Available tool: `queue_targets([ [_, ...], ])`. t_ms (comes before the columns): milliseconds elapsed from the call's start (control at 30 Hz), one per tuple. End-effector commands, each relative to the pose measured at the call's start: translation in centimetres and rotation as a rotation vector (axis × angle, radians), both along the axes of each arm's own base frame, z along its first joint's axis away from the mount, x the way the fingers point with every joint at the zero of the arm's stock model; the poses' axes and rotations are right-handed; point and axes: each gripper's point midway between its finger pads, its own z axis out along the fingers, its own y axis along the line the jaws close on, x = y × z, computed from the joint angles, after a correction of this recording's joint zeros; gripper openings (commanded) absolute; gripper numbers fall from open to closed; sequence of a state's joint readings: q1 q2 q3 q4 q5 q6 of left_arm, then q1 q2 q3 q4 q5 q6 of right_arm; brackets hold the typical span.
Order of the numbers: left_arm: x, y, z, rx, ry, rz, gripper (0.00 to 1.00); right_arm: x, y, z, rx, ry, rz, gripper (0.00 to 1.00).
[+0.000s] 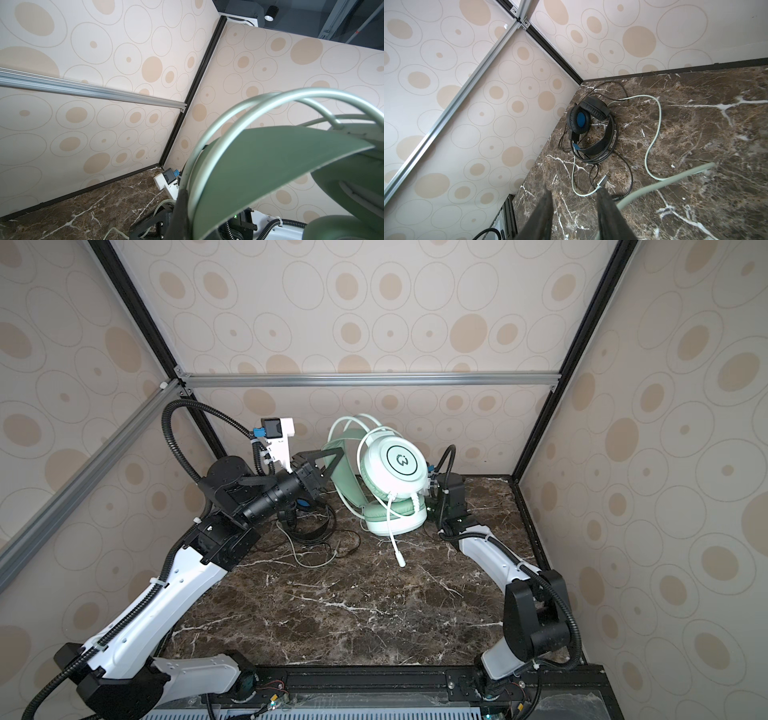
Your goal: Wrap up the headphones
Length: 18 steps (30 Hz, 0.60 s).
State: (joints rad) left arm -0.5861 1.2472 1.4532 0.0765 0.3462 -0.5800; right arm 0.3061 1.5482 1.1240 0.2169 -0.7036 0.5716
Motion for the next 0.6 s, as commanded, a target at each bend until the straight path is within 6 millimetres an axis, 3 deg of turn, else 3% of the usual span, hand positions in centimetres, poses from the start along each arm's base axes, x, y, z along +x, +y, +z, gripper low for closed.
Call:
queue_targets([
  [0, -1.2, 1.4, 4.2, -0.129, -0.080, 0.007, 0.00, -1.0, 0.1, -0.1, 0.003, -0.004, 0.015, 0.29],
  [167, -0.9, 1.7, 4.3, -0.160, -0.072, 0.020, 0.00, -2.1, -0.5, -0.6, -0.036, 0.000, 0.007, 0.20],
  [367, 0.6, 3.0, 4.5, -0.322, 0.008, 0.082, 0.00, -3.2, -1.4, 0.0, -0.113, -0.022, -0.014, 0.16],
  [567, 2.7, 4.9, 2.5, -0.484, 0.124, 0.189, 0.00, -4.6, -2.8, 0.3, -0.242, -0.053, -0.060, 0.12],
])
